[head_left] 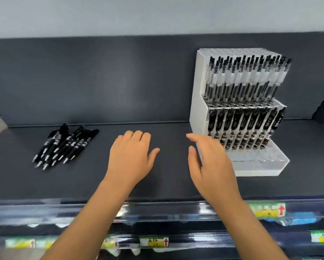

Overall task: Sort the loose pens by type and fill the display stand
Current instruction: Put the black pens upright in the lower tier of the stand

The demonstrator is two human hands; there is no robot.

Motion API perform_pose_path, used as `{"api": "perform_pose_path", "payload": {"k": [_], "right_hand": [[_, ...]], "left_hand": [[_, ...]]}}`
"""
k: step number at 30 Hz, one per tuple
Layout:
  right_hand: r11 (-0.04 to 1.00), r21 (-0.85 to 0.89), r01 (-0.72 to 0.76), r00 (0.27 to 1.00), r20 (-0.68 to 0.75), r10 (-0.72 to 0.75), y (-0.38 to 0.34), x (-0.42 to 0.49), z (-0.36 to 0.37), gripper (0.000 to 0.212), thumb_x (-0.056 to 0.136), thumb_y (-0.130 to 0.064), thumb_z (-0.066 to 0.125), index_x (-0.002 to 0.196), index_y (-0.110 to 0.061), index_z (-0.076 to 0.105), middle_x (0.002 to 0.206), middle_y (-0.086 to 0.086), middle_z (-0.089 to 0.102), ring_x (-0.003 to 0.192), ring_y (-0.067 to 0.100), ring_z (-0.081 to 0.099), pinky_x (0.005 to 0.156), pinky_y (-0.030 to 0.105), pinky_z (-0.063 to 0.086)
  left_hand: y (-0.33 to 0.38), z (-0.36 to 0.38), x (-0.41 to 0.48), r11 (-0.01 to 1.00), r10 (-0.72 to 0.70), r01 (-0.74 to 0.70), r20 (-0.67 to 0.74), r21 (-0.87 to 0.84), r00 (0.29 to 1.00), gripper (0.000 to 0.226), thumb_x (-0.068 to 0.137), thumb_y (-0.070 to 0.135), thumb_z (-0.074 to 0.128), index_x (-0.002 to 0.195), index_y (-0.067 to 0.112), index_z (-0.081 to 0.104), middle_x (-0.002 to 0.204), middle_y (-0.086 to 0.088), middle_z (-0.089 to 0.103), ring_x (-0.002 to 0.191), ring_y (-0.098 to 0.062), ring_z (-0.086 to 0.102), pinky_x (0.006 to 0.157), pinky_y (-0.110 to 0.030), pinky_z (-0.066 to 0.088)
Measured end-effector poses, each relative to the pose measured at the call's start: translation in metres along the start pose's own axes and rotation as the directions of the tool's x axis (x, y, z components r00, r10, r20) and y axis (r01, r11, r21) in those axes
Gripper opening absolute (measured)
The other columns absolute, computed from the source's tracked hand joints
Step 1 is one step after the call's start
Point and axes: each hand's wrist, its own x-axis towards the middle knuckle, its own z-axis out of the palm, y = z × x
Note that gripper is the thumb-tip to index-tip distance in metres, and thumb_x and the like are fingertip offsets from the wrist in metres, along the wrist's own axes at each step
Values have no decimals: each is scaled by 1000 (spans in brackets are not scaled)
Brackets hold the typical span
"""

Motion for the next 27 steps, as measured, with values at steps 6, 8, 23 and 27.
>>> {"api": "perform_pose_path", "payload": {"k": [6,8,23,27], "right_hand": [[998,-48,-29,945,325,43,-87,6,95,34,99,-30,43,132,-23,48,123,-8,55,108,15,52,78,28,45],[994,-76,-76,906,411,101,-114,13,131,34,99,-35,40,131,-24,46,124,-8,53,109,14,52,78,28,45],[703,-341,-624,594,378,710,-211,94,292,29,81,-35,62,84,-9,50,75,3,58,67,25,61,46,23,39],[622,-292,-726,474,443,761,-211,105,288,19,80,-22,62,69,-10,53,66,5,63,58,25,66,59,31,59]], "left_hand": [[-132,-23,-44,971,-190,174,87,164,978,41,80,46,69,88,5,67,74,-9,65,69,-32,61,59,-36,49],[-175,-24,-52,965,-216,199,87,168,972,41,78,47,70,85,7,66,74,-8,65,70,-33,61,57,-36,47],[-357,-14,-42,987,-119,123,52,-100,992,53,90,59,45,122,17,53,107,3,64,102,-20,56,74,-31,44],[-357,-11,-36,981,-107,114,49,-156,993,49,91,56,46,120,17,53,107,4,64,101,-19,56,72,-30,43]]}}
